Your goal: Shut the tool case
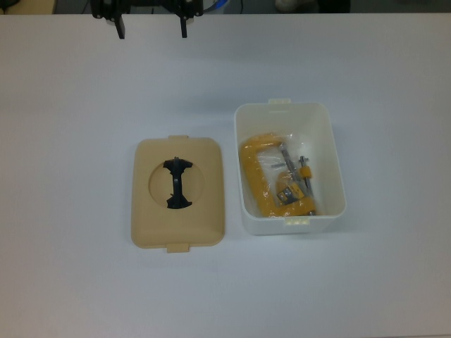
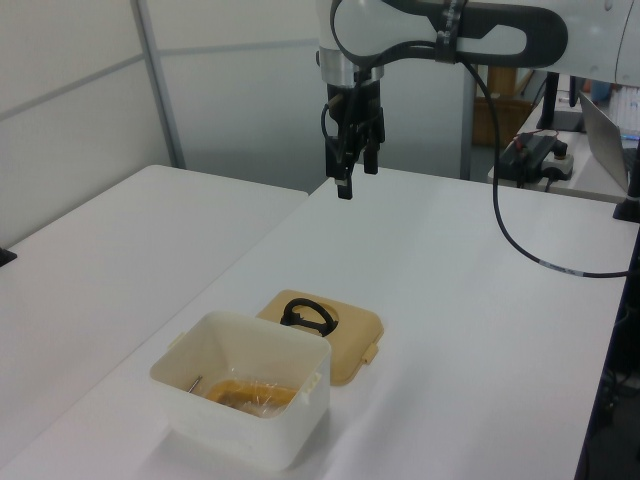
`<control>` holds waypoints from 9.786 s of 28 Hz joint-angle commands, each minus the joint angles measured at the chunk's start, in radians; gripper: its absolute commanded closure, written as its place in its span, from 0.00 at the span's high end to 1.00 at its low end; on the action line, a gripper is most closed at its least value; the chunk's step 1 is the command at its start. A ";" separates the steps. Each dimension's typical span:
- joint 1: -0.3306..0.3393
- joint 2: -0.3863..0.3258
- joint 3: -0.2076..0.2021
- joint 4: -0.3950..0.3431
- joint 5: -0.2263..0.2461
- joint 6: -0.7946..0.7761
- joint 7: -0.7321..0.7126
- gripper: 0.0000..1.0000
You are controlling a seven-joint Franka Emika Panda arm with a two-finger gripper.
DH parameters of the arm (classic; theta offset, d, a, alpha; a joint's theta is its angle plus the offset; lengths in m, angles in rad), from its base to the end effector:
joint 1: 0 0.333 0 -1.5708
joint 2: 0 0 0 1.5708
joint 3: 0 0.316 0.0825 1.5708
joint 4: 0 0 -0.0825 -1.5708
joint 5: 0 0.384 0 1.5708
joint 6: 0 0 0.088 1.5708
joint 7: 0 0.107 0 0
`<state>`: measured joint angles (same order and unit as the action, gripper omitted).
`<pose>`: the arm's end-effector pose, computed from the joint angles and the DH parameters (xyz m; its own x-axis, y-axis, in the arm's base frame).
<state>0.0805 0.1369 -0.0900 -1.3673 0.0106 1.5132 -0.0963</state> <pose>0.5913 -0.0002 0.6367 0.9961 0.0882 0.0093 0.0882 -0.9961 0.0026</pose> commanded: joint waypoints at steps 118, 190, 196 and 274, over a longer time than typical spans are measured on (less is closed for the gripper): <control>-0.002 0.230 0.013 0.057 0.002 0.148 0.027 0.00; 0.320 0.319 0.032 0.108 -0.060 0.312 0.354 1.00; 0.320 0.305 0.029 0.108 -0.058 0.295 0.354 1.00; -0.018 0.039 -0.056 -0.001 -0.058 0.036 0.049 1.00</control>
<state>0.0646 0.2017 -0.1389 -1.3345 -0.0594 1.5196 -0.0179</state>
